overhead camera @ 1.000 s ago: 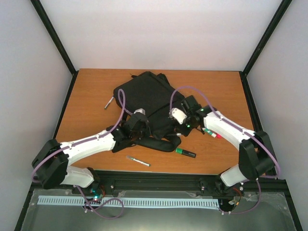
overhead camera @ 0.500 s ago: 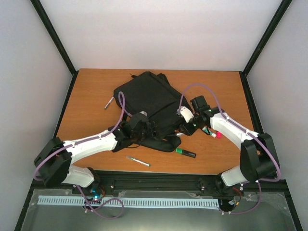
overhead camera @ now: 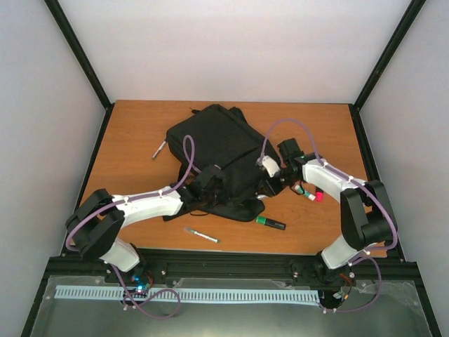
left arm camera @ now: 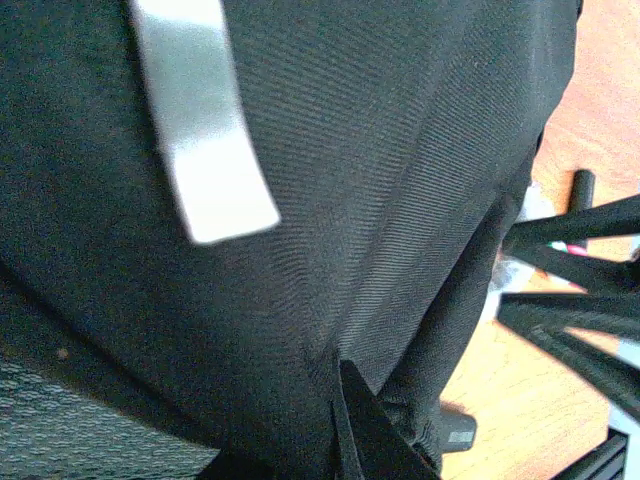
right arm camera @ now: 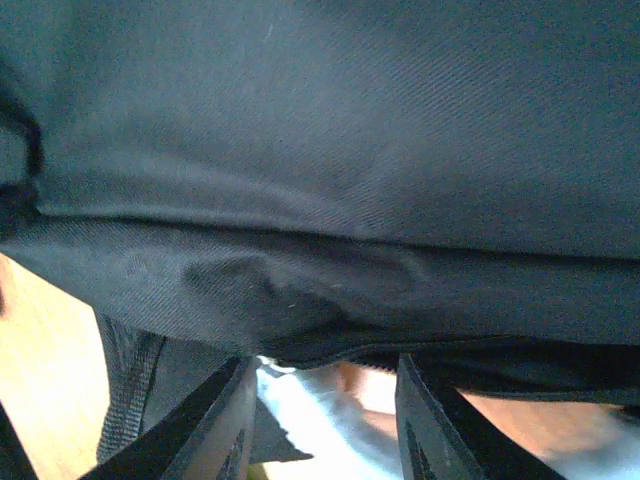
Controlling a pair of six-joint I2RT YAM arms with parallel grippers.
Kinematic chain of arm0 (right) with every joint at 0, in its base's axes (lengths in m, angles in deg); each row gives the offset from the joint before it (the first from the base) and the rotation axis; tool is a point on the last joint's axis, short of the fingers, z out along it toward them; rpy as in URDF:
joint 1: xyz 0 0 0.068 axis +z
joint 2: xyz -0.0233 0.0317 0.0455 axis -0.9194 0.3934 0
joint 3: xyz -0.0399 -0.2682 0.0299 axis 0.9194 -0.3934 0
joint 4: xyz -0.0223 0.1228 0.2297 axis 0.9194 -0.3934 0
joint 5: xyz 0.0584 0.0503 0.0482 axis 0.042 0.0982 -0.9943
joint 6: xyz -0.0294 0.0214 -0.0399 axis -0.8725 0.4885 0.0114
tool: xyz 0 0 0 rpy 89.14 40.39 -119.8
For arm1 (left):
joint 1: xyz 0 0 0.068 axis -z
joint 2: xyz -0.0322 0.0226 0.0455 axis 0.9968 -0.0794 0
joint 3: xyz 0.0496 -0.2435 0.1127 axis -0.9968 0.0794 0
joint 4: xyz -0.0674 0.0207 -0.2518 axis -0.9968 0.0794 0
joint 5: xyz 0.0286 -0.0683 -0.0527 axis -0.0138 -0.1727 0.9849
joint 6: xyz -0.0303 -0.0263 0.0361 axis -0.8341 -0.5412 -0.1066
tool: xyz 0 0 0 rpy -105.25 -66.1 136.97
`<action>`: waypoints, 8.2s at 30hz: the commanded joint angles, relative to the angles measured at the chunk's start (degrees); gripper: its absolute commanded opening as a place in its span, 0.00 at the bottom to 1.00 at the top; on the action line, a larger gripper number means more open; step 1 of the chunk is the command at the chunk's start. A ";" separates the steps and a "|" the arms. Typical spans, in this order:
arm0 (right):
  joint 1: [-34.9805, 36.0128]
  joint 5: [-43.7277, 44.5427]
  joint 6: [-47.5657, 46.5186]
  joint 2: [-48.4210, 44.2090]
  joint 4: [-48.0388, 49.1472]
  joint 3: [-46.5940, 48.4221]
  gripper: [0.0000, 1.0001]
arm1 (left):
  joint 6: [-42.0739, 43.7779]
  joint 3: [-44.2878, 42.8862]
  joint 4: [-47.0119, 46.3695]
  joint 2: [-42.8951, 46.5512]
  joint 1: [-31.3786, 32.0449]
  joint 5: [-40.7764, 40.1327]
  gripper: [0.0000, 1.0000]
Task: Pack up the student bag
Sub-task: Zip the student bag at the center of the board.
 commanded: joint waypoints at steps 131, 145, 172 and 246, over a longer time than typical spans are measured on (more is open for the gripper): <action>-1.75 0.68 -6.73 -11.27 5.50 -4.71 0.23 | 10.41 -6.82 2.78 4.42 -0.39 -6.18 0.01; -1.65 -1.67 -4.74 -12.48 5.94 -6.10 0.47 | 11.30 -13.25 4.11 3.80 -0.47 -6.40 0.01; 0.98 2.82 3.85 -9.56 18.10 -7.19 0.17 | 11.14 -15.27 3.72 3.22 -0.56 -5.82 0.01; -9.55 18.50 -19.38 -0.47 6.13 -2.98 0.03 | 21.94 5.80 13.17 11.93 -1.58 -11.76 0.01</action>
